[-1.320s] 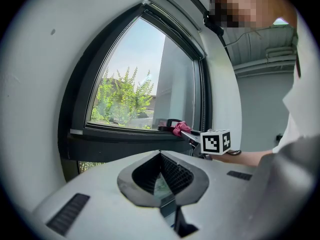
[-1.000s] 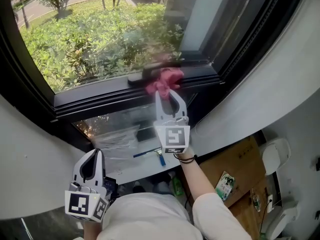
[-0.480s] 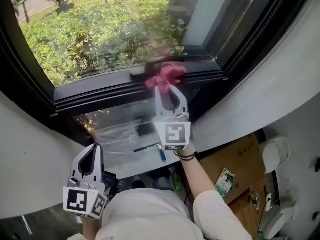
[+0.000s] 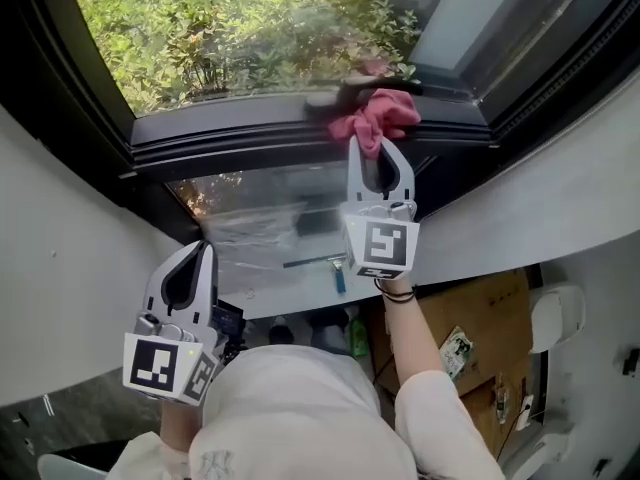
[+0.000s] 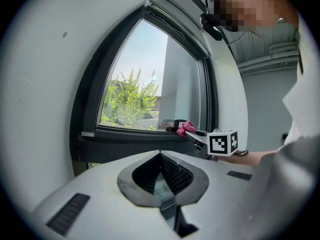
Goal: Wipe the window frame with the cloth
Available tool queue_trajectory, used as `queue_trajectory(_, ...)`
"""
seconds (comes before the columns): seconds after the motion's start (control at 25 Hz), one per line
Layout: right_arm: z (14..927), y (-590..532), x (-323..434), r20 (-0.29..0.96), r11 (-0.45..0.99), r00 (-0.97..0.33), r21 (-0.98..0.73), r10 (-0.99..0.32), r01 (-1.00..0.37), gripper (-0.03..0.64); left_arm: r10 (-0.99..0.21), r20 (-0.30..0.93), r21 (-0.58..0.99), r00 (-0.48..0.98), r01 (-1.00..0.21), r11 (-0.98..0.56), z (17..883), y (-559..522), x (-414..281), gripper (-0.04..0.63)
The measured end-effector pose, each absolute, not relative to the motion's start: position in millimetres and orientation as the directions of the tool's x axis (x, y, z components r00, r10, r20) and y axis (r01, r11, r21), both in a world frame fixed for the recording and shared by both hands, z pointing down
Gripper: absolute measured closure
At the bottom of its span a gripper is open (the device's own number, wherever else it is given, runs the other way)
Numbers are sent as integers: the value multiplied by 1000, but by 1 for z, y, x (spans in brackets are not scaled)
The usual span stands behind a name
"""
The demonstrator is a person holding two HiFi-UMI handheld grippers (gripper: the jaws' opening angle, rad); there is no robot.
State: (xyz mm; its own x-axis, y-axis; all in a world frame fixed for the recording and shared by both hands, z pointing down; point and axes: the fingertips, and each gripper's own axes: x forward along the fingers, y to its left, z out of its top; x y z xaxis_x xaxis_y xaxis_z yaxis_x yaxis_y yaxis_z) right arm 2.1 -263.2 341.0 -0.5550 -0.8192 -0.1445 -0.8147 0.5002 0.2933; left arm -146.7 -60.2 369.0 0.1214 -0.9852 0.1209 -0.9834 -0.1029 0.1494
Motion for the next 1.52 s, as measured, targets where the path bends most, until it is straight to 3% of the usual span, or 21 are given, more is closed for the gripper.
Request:
queue_trajectory(0.4, 341, -262, 0, -151, 502, -558, 292, -816, -814, 540, -991, 117, 135, 65, -990, -49, 366, -58, -164, 588)
queue_trajectory(1.52, 342, -258, -8, -156, 514, -565, 272, -810, -813, 540, -989, 118, 142, 83, -988, -66, 366, -51, -152, 588)
